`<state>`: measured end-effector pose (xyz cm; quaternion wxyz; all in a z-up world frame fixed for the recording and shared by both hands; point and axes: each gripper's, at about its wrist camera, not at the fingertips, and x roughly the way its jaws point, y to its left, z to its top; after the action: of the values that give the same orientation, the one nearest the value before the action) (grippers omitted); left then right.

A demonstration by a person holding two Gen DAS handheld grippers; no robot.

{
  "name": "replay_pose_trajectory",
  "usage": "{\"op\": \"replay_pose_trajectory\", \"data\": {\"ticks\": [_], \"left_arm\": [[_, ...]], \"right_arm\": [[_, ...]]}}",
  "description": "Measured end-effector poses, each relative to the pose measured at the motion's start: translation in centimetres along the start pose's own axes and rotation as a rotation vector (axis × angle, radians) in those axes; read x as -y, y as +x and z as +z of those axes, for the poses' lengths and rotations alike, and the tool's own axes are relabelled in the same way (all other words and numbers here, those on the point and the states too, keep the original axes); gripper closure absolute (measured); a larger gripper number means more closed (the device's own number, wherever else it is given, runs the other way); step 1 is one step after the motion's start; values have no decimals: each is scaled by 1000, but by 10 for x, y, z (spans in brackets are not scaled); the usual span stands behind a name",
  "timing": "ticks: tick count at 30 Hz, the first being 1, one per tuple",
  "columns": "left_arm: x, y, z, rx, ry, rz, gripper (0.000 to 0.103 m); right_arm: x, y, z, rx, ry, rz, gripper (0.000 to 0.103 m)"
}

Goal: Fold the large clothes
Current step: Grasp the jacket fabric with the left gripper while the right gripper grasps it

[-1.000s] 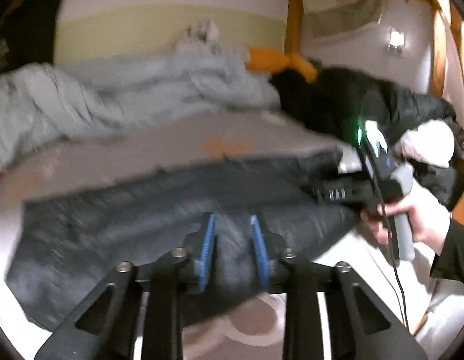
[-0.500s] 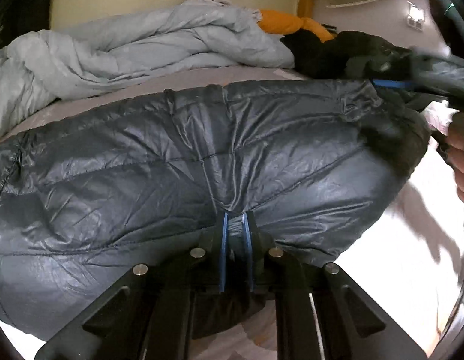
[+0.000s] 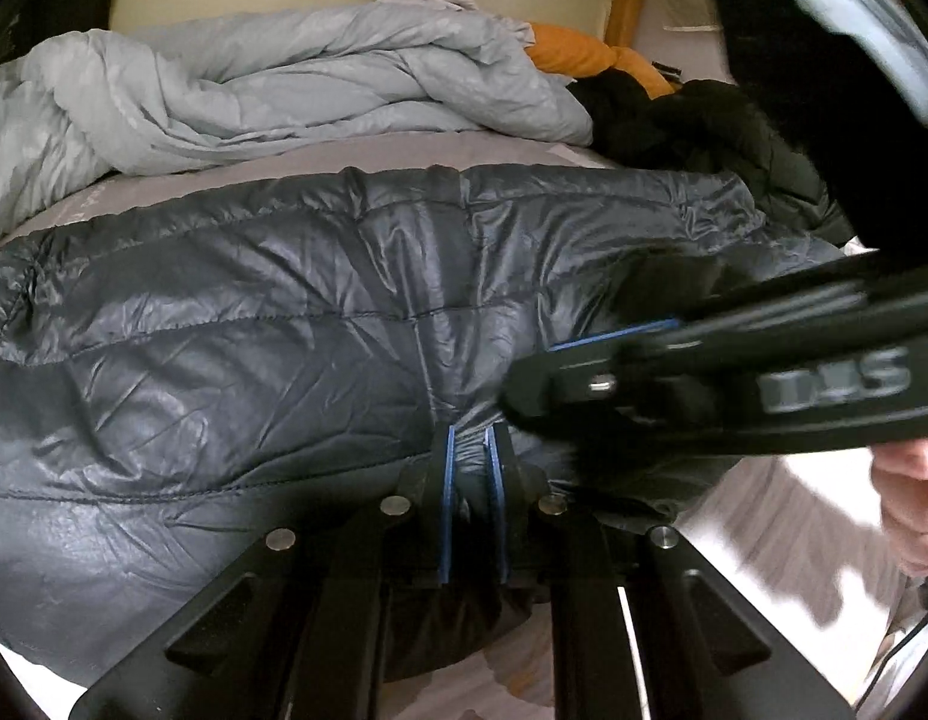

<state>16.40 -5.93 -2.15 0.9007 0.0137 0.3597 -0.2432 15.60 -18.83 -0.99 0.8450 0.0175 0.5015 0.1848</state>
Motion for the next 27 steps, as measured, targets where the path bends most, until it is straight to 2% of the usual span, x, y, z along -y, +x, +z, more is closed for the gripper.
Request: {"op": "replay_pose_trajectory", "data": {"ticks": [2,3,6,14,17,21,25,26,27], "left_arm": [[-1,1,1,-3,-6,-1,91],[-2,1,1,-3,-11,-2,91],[-4,2,0,-1,-26,-1,90],[-6,2,-1,-6,-42,-6,90],[-6,2,-2,-6,-43,-7,90],[-7,3,-1,-6,-44,-10,90],[-8,4,0,-4,-41,-7,90],[-7,3,0,-4,-40,-5,90],[-7,3,0,-3,-38,-4,90]], "right_arm": [[1,10,7,-11,16,-19,82],[1,14,13,-6,31,-37,86],[8,21,32,30,69,-65,86],[29,45,82,41,154,-122,89],[42,60,96,1,204,-92,90],[35,49,94,3,167,-95,90],[35,0,66,106,135,-71,89],[36,-16,54,138,127,-61,84],[38,-33,41,166,123,-51,72]]}}
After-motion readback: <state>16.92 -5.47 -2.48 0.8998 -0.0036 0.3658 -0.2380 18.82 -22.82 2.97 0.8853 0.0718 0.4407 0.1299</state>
